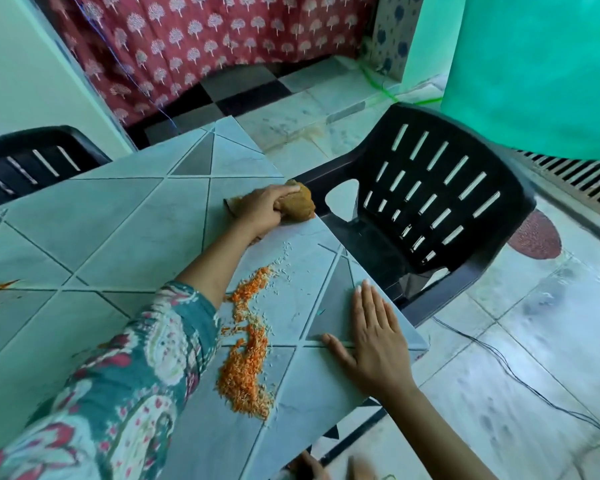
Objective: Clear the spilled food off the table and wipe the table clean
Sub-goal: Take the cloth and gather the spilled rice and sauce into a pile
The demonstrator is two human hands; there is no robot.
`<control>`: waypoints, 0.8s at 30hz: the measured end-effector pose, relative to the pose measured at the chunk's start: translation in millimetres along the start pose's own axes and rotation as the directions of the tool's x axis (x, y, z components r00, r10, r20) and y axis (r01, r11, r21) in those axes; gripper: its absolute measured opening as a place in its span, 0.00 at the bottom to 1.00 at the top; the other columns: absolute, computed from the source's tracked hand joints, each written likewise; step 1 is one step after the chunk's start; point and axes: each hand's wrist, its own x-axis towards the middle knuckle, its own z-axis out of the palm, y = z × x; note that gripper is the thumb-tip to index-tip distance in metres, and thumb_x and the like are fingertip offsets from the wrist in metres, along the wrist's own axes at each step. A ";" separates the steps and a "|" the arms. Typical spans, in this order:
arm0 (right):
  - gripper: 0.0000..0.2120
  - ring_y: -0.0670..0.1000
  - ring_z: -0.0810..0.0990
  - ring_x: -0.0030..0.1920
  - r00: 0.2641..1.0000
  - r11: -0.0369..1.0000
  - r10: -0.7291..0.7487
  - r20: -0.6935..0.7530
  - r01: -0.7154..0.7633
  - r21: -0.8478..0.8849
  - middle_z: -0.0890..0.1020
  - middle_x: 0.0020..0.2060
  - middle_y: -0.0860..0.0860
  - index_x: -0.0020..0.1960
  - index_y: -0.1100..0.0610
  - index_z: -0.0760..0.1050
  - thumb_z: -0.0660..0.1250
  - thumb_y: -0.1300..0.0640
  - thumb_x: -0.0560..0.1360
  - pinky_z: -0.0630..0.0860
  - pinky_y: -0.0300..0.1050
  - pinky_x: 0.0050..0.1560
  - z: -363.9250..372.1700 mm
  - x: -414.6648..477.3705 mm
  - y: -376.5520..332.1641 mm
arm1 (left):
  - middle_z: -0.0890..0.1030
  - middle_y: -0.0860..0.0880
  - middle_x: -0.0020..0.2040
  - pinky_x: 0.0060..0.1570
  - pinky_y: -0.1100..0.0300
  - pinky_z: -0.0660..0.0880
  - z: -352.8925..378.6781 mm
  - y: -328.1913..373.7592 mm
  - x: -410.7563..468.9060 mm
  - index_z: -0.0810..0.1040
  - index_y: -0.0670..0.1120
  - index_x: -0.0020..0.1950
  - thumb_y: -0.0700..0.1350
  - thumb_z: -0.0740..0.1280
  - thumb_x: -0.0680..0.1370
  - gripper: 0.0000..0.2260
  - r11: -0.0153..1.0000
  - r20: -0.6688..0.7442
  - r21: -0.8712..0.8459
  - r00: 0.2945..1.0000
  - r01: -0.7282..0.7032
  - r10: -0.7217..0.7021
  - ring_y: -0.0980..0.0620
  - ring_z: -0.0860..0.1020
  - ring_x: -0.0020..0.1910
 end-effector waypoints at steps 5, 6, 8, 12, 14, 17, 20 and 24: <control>0.43 0.58 0.58 0.73 1.000 1.000 -0.009 0.003 0.009 0.000 0.59 0.73 0.60 0.74 0.64 0.55 0.43 0.30 0.76 0.53 0.51 0.69 0.0 -0.5 -0.5 | 0.71 0.54 0.69 0.64 0.57 0.66 -4.4 13.0 -72.2 0.73 0.61 0.65 0.28 0.59 0.66 0.36 0.973 0.296 -0.002 0.929 -0.233 0.223 0.50 0.70 0.66; 0.43 0.59 0.58 0.73 1.000 1.000 -0.011 0.002 0.011 -0.001 0.59 0.73 0.60 0.75 0.64 0.55 0.43 0.30 0.76 0.53 0.51 0.69 0.5 -1.1 -0.2 | 0.72 0.56 0.69 0.64 0.56 0.66 -9.5 12.3 -84.6 0.73 0.64 0.64 0.30 0.58 0.64 0.37 0.964 0.361 -0.005 0.898 -0.267 0.250 0.52 0.71 0.66; 0.43 0.59 0.57 0.73 1.000 1.000 -0.007 -0.005 0.007 0.003 0.58 0.73 0.60 0.75 0.64 0.55 0.42 0.30 0.76 0.52 0.51 0.70 1.1 -0.7 -0.2 | 0.74 0.56 0.67 0.65 0.56 0.67 -26.4 8.8 -95.8 0.71 0.69 0.61 0.32 0.57 0.61 0.38 0.959 0.405 -0.090 0.870 -0.267 0.281 0.53 0.71 0.66; 0.44 0.56 0.46 0.75 1.000 1.000 -0.023 -0.017 0.023 0.017 0.49 0.75 0.57 0.75 0.61 0.44 0.38 0.29 0.73 0.45 0.50 0.75 2.2 -1.3 0.6 | 0.75 0.49 0.66 0.61 0.60 0.68 -51.0 -14.1 -72.9 0.74 0.64 0.62 0.25 0.58 0.65 0.38 0.978 0.200 -0.183 0.970 -0.098 0.135 0.50 0.72 0.64; 0.43 0.55 0.42 0.75 0.999 0.999 -0.038 -0.018 0.038 0.009 0.44 0.75 0.56 0.75 0.59 0.40 0.37 0.28 0.72 0.38 0.47 0.74 2.6 -2.2 1.2 | 0.75 0.47 0.66 0.60 0.63 0.66 -50.3 -29.1 -61.4 0.75 0.55 0.64 0.25 0.59 0.67 0.34 0.991 0.172 -0.136 0.985 -0.003 0.027 0.48 0.73 0.64; 0.43 0.55 0.42 0.75 0.999 0.999 -0.036 -0.024 0.036 -0.004 0.45 0.74 0.56 0.74 0.59 0.39 0.36 0.28 0.72 0.35 0.45 0.72 3.2 -3.2 1.6 | 0.74 0.46 0.67 0.66 0.58 0.67 -35.5 -42.5 -72.0 0.75 0.57 0.64 0.25 0.58 0.66 0.35 0.987 0.225 -0.130 0.972 0.095 -0.064 0.46 0.72 0.66; 0.44 0.53 0.40 0.74 0.999 0.999 -0.046 -0.017 0.046 -0.003 0.42 0.74 0.55 0.74 0.59 0.37 0.34 0.28 0.71 0.35 0.45 0.73 1.6 -3.0 1.4 | 0.74 0.48 0.67 0.68 0.53 0.67 -24.5 -37.3 -97.9 0.75 0.60 0.62 0.25 0.58 0.65 0.36 0.986 0.239 -0.161 0.971 0.048 -0.009 0.49 0.71 0.67; 0.46 0.51 0.35 0.73 0.998 0.998 -0.054 0.012 0.054 0.019 0.38 0.73 0.55 0.72 0.59 0.33 0.29 0.27 0.67 0.33 0.45 0.71 -3.5 -4.4 0.8 | 0.71 0.49 0.70 0.68 0.59 0.62 -15.9 -17.3 -139.3 0.75 0.54 0.65 0.24 0.56 0.66 0.35 0.987 0.244 -0.156 0.970 0.029 0.010 0.51 0.68 0.68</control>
